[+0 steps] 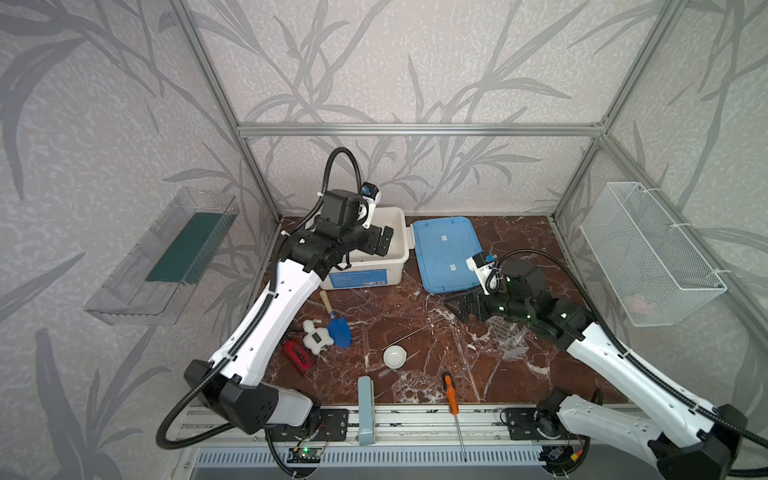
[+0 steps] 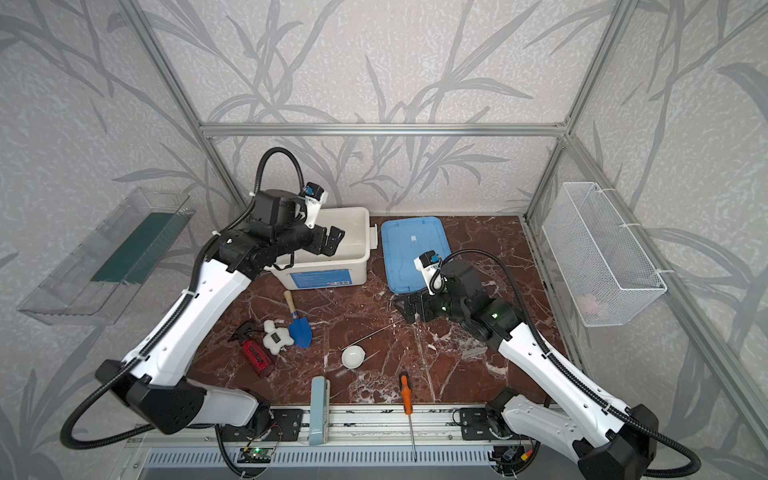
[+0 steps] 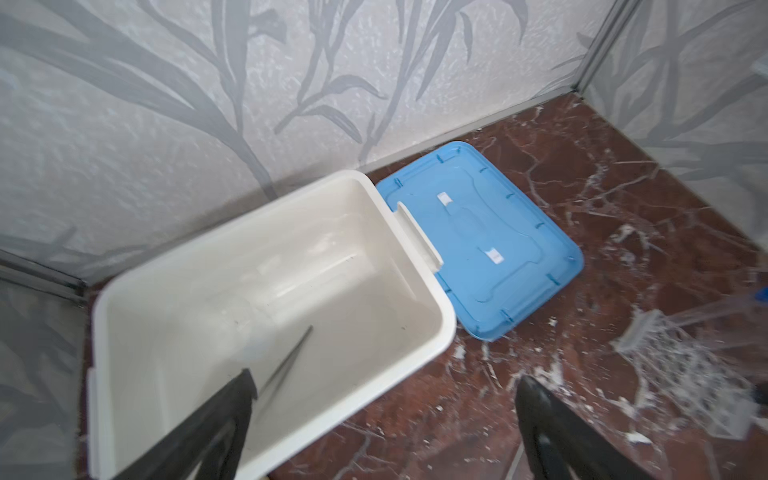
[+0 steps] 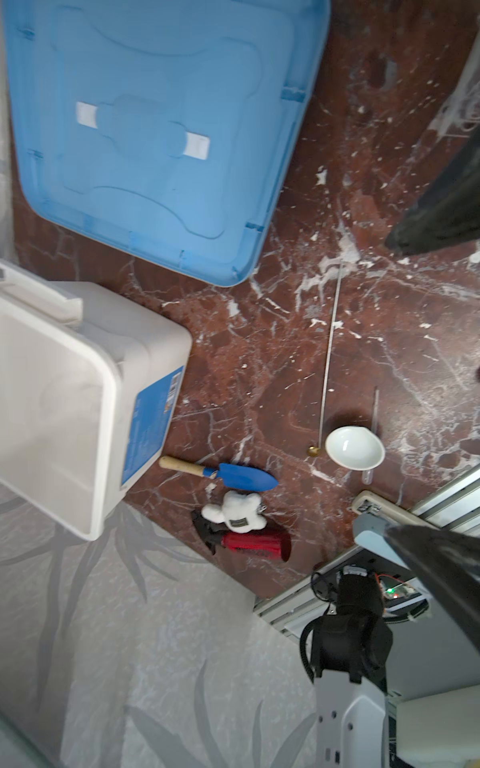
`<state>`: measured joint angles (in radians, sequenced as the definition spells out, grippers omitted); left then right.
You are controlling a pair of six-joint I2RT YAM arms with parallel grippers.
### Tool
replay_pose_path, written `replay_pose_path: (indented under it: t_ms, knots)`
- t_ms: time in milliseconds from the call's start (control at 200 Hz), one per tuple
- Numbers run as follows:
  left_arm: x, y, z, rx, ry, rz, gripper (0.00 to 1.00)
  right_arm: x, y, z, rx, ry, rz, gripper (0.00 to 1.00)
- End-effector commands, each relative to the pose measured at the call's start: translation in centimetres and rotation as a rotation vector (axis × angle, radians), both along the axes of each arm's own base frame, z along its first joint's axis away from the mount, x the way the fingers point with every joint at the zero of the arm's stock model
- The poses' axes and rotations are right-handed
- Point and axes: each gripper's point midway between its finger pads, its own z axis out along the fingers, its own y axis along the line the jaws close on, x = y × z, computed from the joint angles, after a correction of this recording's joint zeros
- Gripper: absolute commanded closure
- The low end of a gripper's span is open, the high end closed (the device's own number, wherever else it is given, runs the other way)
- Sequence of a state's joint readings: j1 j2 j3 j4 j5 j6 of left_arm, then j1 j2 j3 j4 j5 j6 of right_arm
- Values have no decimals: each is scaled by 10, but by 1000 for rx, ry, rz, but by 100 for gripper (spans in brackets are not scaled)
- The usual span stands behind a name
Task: Organize the chemistry lab equipment
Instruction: 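Open the left gripper and lift it while the right gripper draws back, then move the left gripper down over the small white porcelain cup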
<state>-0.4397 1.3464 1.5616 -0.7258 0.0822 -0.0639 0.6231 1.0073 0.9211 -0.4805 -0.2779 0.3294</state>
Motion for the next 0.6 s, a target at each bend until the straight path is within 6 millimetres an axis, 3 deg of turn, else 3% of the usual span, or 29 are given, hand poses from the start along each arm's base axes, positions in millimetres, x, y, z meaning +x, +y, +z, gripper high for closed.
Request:
replay_pose_path:
  t_ms: [0, 215, 410, 595]
  knots:
    - [-36, -7, -25, -183, 168, 44, 1, -19, -8, -21, -40, 53, 41, 1]
    - [-106, -11, -104, -69, 423, 9, 1, -37, -11, -37, -22, 92, 73, 1]
    - [-139, -17, -171, 46, 569, 28, 4, -36, -23, -50, -66, 88, 24, 1]
    - [-157, -32, -217, 141, 630, -5, 7, -36, -23, -59, -73, 116, 13, 1]
